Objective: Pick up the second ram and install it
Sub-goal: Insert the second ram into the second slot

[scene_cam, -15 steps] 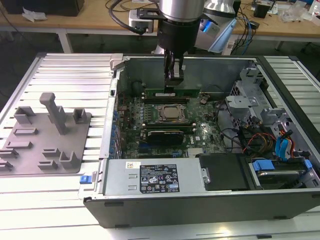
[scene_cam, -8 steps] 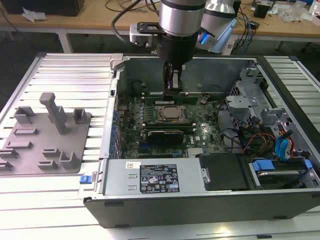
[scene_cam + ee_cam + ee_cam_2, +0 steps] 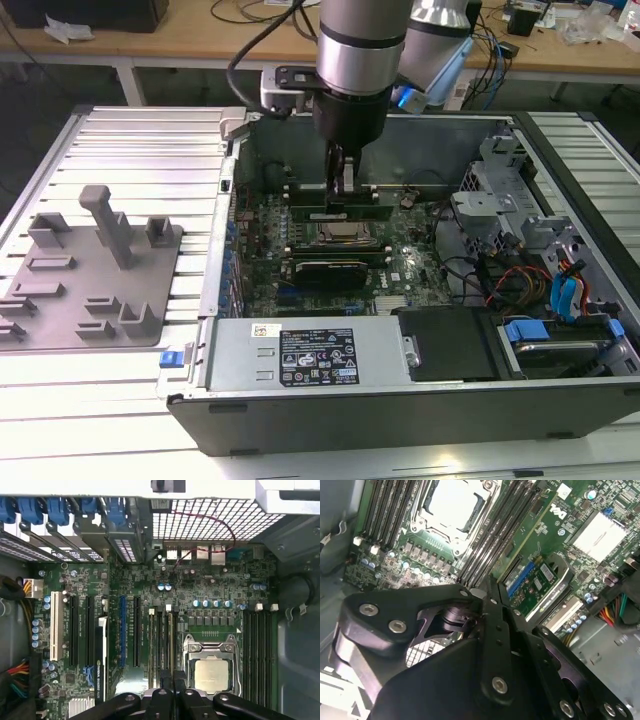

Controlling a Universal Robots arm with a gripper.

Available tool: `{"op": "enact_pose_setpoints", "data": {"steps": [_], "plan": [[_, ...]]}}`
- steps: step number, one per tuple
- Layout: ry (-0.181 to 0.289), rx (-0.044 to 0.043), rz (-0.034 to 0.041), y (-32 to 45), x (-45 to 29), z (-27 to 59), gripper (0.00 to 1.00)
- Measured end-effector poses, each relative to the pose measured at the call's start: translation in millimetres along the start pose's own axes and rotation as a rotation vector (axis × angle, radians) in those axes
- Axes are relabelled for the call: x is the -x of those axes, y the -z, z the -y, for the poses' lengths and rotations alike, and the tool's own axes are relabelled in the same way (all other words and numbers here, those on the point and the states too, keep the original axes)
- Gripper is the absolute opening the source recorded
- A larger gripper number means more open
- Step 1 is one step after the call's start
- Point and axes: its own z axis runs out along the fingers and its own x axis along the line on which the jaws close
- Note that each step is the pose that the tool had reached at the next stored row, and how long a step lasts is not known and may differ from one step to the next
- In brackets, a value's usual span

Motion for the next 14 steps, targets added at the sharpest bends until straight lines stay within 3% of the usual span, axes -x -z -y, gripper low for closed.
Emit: {"op": "enact_pose_setpoints", "data": {"steps": [7, 14], "plan": [[0.0, -0.0004, -0.0006, -16.8, -0.3, 0.5, 0.09], [0.0, -0.0005, -0.0007, -24.8, -5.5, 0.6, 0.09]]}}
